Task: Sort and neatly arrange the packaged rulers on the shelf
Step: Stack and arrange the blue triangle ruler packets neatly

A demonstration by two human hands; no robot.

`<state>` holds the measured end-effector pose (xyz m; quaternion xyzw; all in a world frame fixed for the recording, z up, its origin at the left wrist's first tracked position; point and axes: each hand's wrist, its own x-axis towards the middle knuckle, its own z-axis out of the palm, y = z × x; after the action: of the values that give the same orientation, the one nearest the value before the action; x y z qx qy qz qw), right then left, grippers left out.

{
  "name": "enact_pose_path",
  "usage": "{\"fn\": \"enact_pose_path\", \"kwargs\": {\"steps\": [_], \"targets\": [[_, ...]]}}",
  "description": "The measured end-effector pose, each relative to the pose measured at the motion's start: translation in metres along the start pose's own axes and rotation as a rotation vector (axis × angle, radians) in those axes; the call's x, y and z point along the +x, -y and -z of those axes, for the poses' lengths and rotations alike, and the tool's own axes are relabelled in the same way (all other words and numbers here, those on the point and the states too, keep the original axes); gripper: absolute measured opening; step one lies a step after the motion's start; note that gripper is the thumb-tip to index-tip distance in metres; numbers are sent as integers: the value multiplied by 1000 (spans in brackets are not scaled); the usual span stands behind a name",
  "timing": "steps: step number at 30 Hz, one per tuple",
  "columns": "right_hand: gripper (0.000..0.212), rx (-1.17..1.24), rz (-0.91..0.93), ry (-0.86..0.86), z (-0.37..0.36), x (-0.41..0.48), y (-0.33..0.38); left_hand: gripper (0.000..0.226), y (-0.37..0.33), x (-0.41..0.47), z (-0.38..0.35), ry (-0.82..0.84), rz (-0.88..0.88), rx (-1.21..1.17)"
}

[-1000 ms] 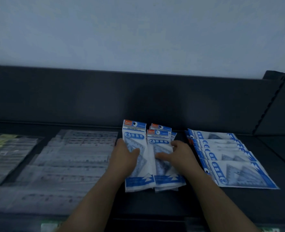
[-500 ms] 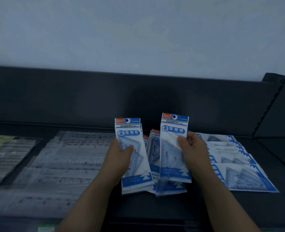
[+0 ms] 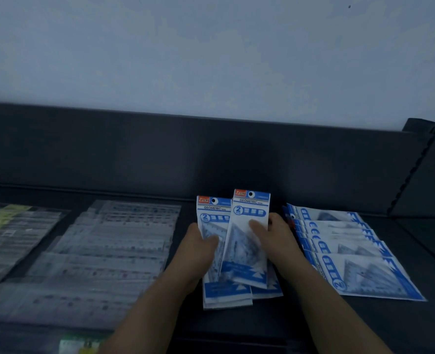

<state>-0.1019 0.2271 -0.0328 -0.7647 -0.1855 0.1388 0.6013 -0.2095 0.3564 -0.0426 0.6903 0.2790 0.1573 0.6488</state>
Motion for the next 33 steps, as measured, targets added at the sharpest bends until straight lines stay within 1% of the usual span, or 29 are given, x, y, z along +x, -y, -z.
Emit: {"fn": "enact_pose_path", "kwargs": {"steps": [2,3,5,7,9,10,11,12,13,14,15,16,18,20,23,25,27,30,33], "targets": [[28,110,-17,128,1,-3,1,22,3,2,0,-12,-10,10],[34,135,-22,158,1,-4,2,25,2,1,-1,-13,-20,6],[41,134,0,154,2,-5,5,34,-1,1,-2,4,-36,-44],[40,103,45,152,2,-5,8,34,-5,0,-3,24,-70,-92],[37,111,69,173,4,-7,12,33,-8,0,-3,-22,-111,-95],[42,103,81,182,5,-8,13,34,-10,2,-2,-52,-114,-124],[55,79,96,203,7,-10,15,35,-10,5,-1,-80,-100,-178],[75,48,111,248,10,-13,14,36,-12,7,1,-105,-66,-252],[95,6,125,317,12,-16,13,37,-13,9,2,-128,-26,-332],[111,-56,140,390,13,-21,13,38,-13,11,2,-147,7,-399],[119,-131,160,455,13,-27,12,38,-14,12,2,-155,24,-444],[124,-201,184,494,11,-32,12,37,-15,11,1,-150,22,-460],[127,-308,225,492,9,-37,12,32,-17,10,-2,-132,12,-451],[125,-356,238,475,11,-39,12,30,-18,7,-4,-106,6,-445],[124,-407,228,503,15,-42,16,28,-19,5,-3,-85,10,-420],[119,-415,231,482,16,-44,17,27,-19,5,-1,-71,8,-396],[112,-411,255,421,16,-45,17,29,-19,3,0,-42,-1,-382],[103,-369,276,358,14,-46,16,33,-19,-2,0,41,-29,-352],[105,-323,270,328,12,-46,16,33,-18,-7,-2,112,-60,-335]]}}
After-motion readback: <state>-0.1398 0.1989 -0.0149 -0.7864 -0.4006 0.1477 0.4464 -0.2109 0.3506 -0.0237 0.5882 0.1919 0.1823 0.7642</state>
